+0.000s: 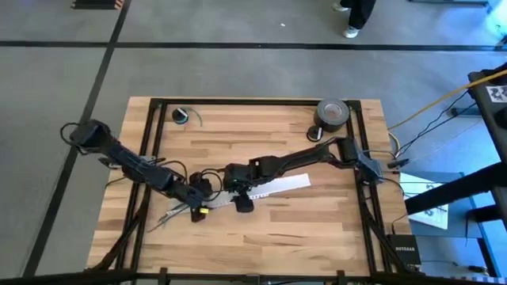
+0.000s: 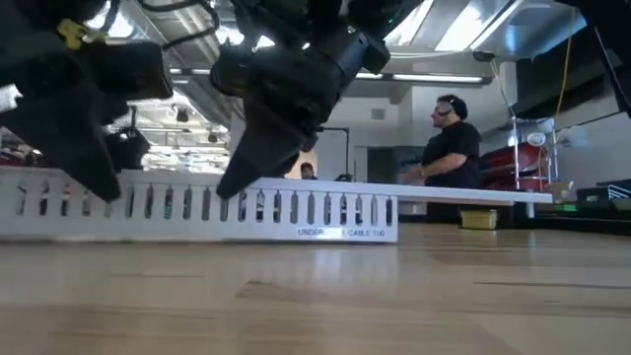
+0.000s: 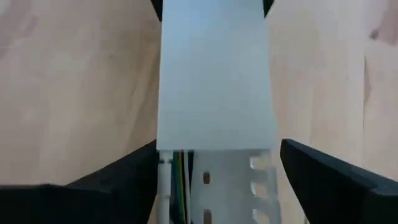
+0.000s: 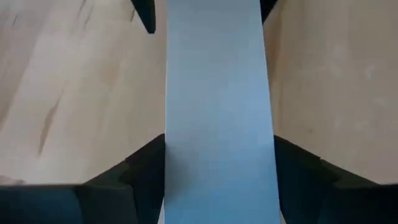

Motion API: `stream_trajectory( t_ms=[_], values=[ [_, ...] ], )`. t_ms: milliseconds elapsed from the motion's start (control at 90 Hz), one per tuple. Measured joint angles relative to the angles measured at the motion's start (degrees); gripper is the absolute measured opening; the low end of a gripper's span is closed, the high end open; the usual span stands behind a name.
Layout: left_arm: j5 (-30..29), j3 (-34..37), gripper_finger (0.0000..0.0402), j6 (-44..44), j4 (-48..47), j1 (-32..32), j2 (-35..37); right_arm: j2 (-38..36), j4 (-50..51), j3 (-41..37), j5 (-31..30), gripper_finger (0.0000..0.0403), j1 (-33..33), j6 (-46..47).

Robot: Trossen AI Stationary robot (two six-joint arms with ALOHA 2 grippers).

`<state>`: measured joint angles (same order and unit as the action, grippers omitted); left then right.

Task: Ziptie cables
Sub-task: Close the white cable duct

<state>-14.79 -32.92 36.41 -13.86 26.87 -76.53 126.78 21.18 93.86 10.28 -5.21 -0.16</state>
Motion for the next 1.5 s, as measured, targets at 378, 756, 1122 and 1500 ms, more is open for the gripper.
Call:
stream_trajectory(
  t_ms=[378,756,1122,1500],
  values=[
    [-0.4,-0.8,0.0304,7.2,-8.5,4.0,4.2,-0.1,1.2,-0.1,-0.2,0.0218,-0.1,-0.2],
    [-12.0,4.8,0.0304,9.3,1.1,6.7,2.8,-0.2,1.4,-0.2,-0.9,0.0220,0.0,-0.2],
    [-16.2,7.8,0.0292,6.1,9.7,6.5,2.6,-0.2,1.3,-0.2,-1.0,0.0220,0.0,-0.5],
    [-16.1,8.1,0.0215,5.6,9.8,7.2,2.6,-0.2,-0.5,-0.3,-0.7,0.0220,0.0,-0.2]
  ],
)
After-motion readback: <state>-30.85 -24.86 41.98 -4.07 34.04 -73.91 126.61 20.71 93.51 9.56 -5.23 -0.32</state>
